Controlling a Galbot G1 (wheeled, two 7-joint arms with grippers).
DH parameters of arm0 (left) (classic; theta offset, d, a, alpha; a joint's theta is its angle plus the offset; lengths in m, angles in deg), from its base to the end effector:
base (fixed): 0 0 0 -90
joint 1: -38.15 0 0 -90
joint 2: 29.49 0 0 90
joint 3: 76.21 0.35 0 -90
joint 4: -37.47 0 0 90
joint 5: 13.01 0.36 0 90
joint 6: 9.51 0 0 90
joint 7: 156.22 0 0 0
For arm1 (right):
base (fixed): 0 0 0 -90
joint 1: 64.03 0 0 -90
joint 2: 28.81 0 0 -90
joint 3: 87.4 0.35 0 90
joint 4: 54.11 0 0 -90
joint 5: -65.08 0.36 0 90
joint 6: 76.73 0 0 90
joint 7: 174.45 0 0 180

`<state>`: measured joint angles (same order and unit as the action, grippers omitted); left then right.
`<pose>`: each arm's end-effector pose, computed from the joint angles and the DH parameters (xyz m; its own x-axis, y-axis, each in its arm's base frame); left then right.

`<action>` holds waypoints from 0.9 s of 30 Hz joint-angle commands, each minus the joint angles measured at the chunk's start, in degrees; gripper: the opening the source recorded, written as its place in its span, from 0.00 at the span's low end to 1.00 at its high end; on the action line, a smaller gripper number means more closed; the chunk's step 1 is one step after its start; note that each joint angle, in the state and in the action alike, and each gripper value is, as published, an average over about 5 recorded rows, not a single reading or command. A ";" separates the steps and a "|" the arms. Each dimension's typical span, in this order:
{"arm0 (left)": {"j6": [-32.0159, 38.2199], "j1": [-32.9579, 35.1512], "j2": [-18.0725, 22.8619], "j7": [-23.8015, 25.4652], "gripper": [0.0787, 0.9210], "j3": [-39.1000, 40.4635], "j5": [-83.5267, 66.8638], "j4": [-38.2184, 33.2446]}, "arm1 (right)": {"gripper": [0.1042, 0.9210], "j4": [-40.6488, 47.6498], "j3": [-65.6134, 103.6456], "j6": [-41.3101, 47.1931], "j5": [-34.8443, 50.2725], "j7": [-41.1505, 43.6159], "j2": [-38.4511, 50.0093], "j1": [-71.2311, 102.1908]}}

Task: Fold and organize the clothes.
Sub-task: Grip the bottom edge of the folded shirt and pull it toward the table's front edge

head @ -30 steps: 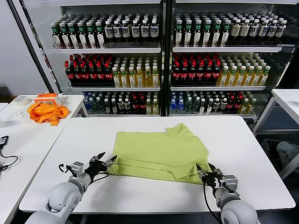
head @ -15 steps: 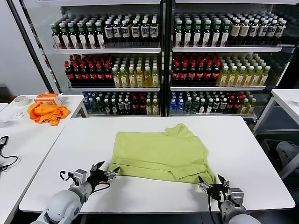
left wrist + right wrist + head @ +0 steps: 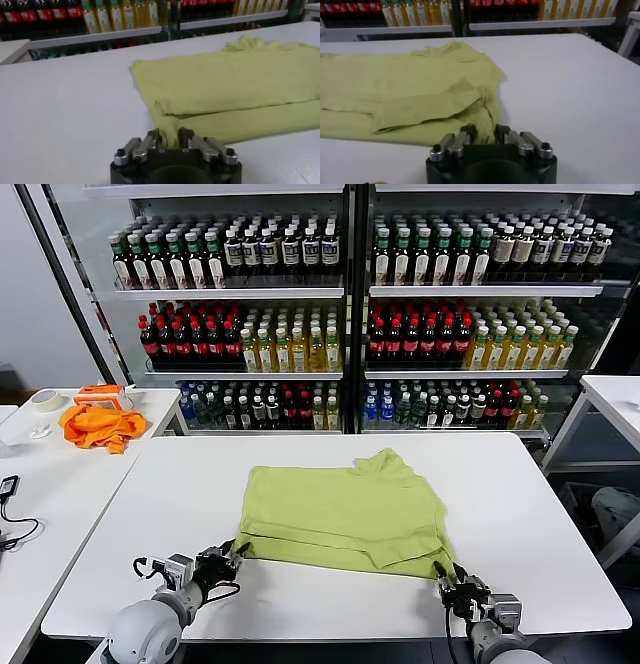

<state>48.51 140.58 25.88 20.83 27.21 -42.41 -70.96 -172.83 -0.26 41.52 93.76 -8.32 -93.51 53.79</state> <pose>0.2729 0.0690 -0.3053 -0.7737 0.2449 0.5843 0.3223 0.9462 0.0302 0.2010 -0.0614 -0.2946 -0.8517 -0.0357 0.5229 -0.0341 0.9993 0.0126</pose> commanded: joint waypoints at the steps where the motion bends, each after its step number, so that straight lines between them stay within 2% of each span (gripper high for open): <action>1: -1.10 5.33 -0.75 -0.86 0.11 -1.42 0.25 -4.68 | 0.07 -3.37 0.95 0.23 -0.24 -0.24 0.82 3.44; 5: -1.09 12.44 -2.20 -0.83 0.01 -4.55 0.25 -10.64 | 0.01 -8.09 2.31 0.46 -0.50 -0.10 1.65 8.81; 10: -1.06 18.22 -3.35 -0.62 0.00 -8.74 0.28 -15.36 | 0.01 -11.45 2.47 0.27 -2.07 -0.06 1.93 14.21; 21: -1.11 24.08 -3.39 -0.43 0.00 -11.62 6.03 -17.72 | 0.01 -13.42 0.72 -0.19 -6.95 -1.41 0.93 17.04; 24: -1.09 23.44 -3.31 -0.29 0.01 -11.87 6.37 -17.76 | 0.04 -14.27 0.83 -0.08 -7.78 -1.95 0.78 17.31; 27: -1.13 22.55 -3.42 -0.61 0.06 -12.81 3.94 -19.87 | 0.14 -16.14 3.06 0.49 -7.16 -2.26 1.24 17.54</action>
<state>47.20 160.00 22.62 20.26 17.34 -39.06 -86.11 -185.54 1.13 41.65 88.22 -9.79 -92.30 68.97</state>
